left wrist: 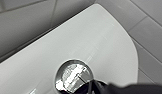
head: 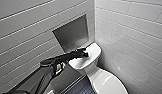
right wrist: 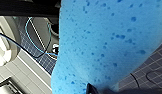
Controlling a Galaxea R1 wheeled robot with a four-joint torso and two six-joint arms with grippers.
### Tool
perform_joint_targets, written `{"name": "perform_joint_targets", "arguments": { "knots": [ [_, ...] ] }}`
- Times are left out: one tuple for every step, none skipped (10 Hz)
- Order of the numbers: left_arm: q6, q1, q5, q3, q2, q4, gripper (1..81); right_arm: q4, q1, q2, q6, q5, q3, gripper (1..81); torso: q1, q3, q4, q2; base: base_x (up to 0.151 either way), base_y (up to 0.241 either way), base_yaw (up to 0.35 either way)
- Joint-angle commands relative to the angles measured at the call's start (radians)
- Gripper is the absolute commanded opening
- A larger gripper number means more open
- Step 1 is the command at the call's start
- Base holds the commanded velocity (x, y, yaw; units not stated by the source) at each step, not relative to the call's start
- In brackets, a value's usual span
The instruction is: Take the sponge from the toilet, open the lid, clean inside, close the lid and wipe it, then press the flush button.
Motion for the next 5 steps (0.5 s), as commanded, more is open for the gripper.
{"name": "perform_joint_targets", "arguments": {
  "knots": [
    [-0.043,-0.24,0.012,0.131,-0.095,-0.076,1.0,0.005,-0.023,0.017,-0.004,-0.082,0.011,1.0,0.0,0.0,0.0,0.0,0.0,0.0,0.0],
    [-0.066,-0.251,0.011,0.165,-0.126,-0.075,1.0,0.005,-0.023,0.017,-0.004,-0.082,0.011,1.0,0.0,0.0,0.0,0.0,0.0,0.0,0.0],
    [-0.074,-0.252,0.011,0.217,-0.174,-0.076,1.0,0.005,-0.021,0.017,-0.004,-0.082,0.011,1.0,0.0,0.0,0.0,0.0,0.0,0.0,0.0],
    [-0.075,-0.252,0.014,0.284,-0.226,-0.078,1.0,0.005,-0.02,0.017,-0.004,-0.082,0.011,1.0,0.0,0.0,0.0,0.0,0.0,0.0,0.0],
    [-0.075,-0.252,0.024,0.393,-0.292,-0.073,1.0,0.005,-0.017,0.017,-0.004,-0.082,0.011,1.0,0.0,0.0,0.0,0.0,0.0,0.0,0.0]
  ]
}}
